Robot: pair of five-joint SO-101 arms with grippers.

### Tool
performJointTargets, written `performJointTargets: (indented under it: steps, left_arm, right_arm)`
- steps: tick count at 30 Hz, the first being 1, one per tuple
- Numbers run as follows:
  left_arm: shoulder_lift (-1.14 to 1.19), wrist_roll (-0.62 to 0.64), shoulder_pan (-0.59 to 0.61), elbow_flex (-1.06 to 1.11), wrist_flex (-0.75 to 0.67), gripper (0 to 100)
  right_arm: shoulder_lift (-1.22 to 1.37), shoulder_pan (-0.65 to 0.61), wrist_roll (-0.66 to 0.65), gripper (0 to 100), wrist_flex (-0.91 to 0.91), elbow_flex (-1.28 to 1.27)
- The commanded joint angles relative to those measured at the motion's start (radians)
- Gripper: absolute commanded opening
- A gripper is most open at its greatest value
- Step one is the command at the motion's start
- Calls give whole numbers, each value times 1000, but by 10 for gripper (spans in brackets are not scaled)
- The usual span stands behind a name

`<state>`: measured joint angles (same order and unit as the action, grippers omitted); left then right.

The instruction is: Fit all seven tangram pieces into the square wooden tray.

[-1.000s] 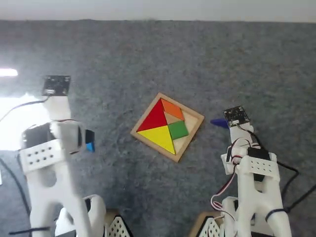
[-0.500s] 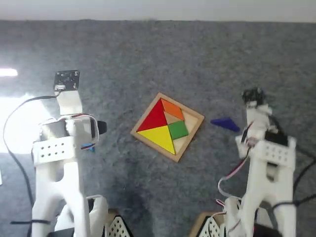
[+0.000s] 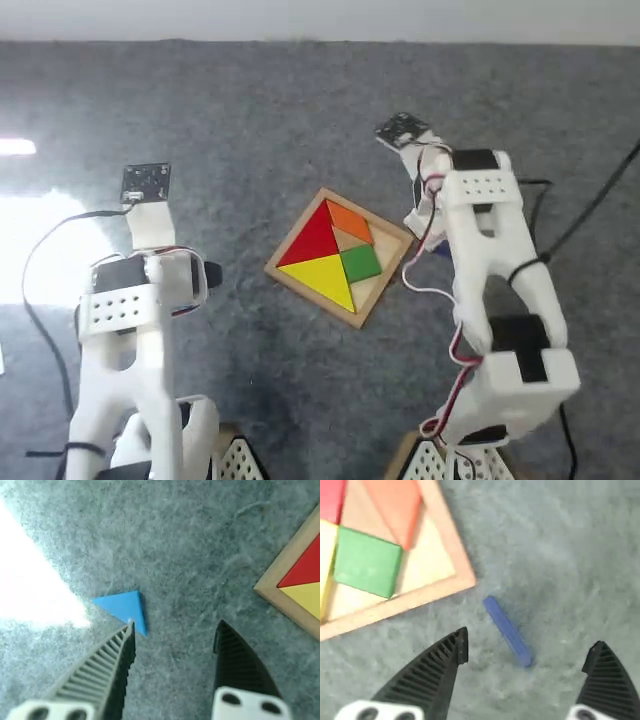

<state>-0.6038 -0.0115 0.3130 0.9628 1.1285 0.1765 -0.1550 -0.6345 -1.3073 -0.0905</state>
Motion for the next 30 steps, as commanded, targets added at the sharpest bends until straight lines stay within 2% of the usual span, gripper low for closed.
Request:
performJointTargets:
  steps: [1, 6, 9, 12, 25, 30]
  left_arm:
    - [-6, 3, -5, -10, -21, 249]
    - [-2, 2, -5, -10, -21, 249]
    - [-2, 2, -3, -10, -31, 249]
    - [-2, 3, -3, 8, -60, 249]
    - [-2, 3, -3, 21, -77, 249]
    - [-2, 3, -3, 21, -74, 249]
  right_arm:
    - [31, -4, -221, 368, -134, 127]
    - [54, 67, -422, 357, -191, 163]
    - [62, 116, -540, 309, -217, 161]
    - [77, 142, -601, 292, -219, 135]
    - [203, 145, -614, 289, -159, 132]
    - [229, 145, -577, 288, -124, 133]
